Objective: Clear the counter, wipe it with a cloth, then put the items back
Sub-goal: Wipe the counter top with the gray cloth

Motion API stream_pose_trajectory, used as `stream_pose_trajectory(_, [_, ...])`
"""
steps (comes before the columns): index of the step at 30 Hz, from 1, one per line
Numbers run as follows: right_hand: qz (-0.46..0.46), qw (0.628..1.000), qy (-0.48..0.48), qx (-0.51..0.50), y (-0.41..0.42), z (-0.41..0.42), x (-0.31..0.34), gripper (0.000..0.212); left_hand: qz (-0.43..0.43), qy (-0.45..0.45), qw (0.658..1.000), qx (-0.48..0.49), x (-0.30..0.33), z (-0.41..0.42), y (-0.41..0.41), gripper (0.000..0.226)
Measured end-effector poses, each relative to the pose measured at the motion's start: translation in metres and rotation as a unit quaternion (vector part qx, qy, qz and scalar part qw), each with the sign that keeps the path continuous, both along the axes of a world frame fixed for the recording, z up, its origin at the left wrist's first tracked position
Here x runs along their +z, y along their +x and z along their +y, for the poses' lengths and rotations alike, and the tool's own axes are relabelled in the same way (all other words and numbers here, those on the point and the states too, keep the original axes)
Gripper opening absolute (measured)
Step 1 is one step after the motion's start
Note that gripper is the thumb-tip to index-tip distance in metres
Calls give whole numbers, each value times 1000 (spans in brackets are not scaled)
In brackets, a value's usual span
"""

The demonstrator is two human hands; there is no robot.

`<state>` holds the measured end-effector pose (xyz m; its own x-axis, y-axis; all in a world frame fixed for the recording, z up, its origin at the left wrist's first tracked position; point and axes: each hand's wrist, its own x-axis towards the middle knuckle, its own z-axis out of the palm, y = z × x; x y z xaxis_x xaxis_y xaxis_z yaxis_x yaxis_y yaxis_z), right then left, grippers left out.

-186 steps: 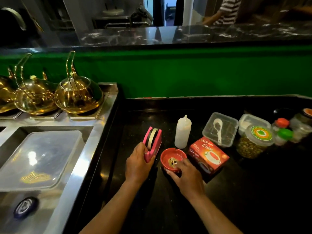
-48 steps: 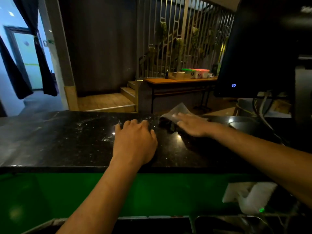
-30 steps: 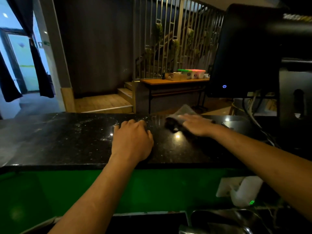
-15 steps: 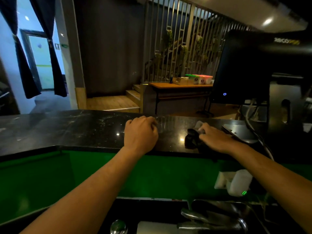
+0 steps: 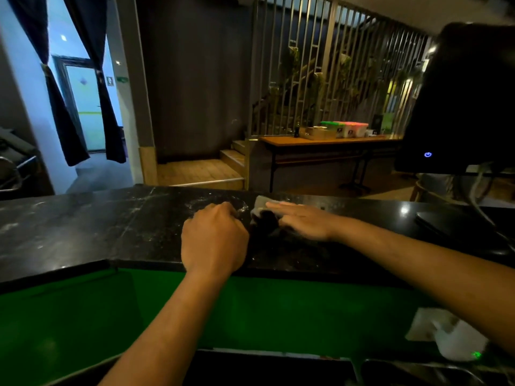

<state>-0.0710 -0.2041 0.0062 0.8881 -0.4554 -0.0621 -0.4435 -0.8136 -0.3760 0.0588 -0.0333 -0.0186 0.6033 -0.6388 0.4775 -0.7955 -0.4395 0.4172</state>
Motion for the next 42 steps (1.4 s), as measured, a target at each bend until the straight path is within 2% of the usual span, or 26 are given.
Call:
stream_pose_trajectory(3, [47, 985, -48, -156, 32, -81, 0, 50, 11, -12, 1000, -2, -3, -3, 3, 17])
stream_pose_trajectory(5, [76, 974, -73, -199, 48, -128, -11, 67, 12, -14, 1000, 1, -1, -1, 2, 16])
stream_pose_trajectory(7, [79, 970, -60, -220, 50, -108, -9, 64, 1, -11, 1000, 1, 0, -1, 2, 17])
stream_pose_trajectory(9, [54, 978, -94, -180, 45, -72, -8, 52, -5, -1, 1000, -1, 0, 0, 1, 18])
stream_pose_trajectory(13, [-6, 997, -64, -46, 4, -18, -16, 50, 0, 36, 999, -19, 3, 1, 0, 26])
stream_pose_trajectory(14, [4, 997, -59, -42, -6, -16, -15, 50, -4, 44, 999, -21, 4, 1, 0, 29])
stream_pose_trajectory(16, [24, 990, -47, -128, -20, -33, -9, 48, -13, 56, 998, -20, 5, 1, -1, 33])
stream_pose_trajectory(18, [23, 960, -67, -272, -21, -60, -3, 44, -12, 63, 998, -17, 4, 1, -1, 34])
stream_pose_trajectory(20, [52, 936, -71, -341, -9, -86, -5, 57, -3, 58, 998, -8, 4, 1, -2, 32])
stream_pose_trajectory(22, [42, 954, -73, -287, 10, -70, -4, 49, -7, 41, 999, -2, 5, 1, -3, 29])
stream_pose_trajectory(24, [7, 983, -69, -170, 16, -9, -1, 38, -10, 24, 1000, -5, 6, 3, -5, 26])
stream_pose_trajectory(26, [18, 990, -84, -109, 2, 28, -6, 47, -7, 15, 1000, -14, 7, 6, -5, 24])
stream_pose_trajectory(28, [14, 989, -95, -109, -30, 34, -14, 52, -6, 10, 1000, -20, 6, 7, -5, 24])
stream_pose_trajectory(29, [29, 984, -105, -140, -48, 32, -18, 53, -9, 5, 1000, -21, 6, 8, -5, 25])
stream_pose_trajectory(30, [30, 972, -122, -198, -63, 22, -19, 56, -12, 0, 1000, -19, 5, 8, -6, 25])
stream_pose_trajectory(32, [14, 924, -139, -356, -75, 13, -17, 57, -18, -1, 1000, -15, 6, 7, -7, 25])
stream_pose_trajectory(33, [12, 900, -146, -411, -68, 21, -15, 55, -17, 1, 1000, -11, 6, 6, -6, 25])
stream_pose_trajectory(34, [5, 893, -154, -422, -57, 33, -14, 55, -14, 2, 1000, -11, 6, 7, -6, 25])
stream_pose_trajectory(36, [-23, 927, -158, -340, -33, 65, -16, 52, -10, 2, 1000, -17, 6, 7, -7, 24])
stream_pose_trajectory(39, [-16, 969, -130, -208, -33, 107, -11, 48, -11, -18, 999, -45, 7, 14, -9, 21])
stream_pose_trajectory(40, [-8, 973, -112, -202, -44, 108, -9, 50, -8, -24, 998, -62, 7, 17, -10, 20])
stream_pose_trajectory(42, [4, 960, -113, -257, -62, 94, -12, 48, 5, -24, 995, -94, 8, 24, -9, 23])
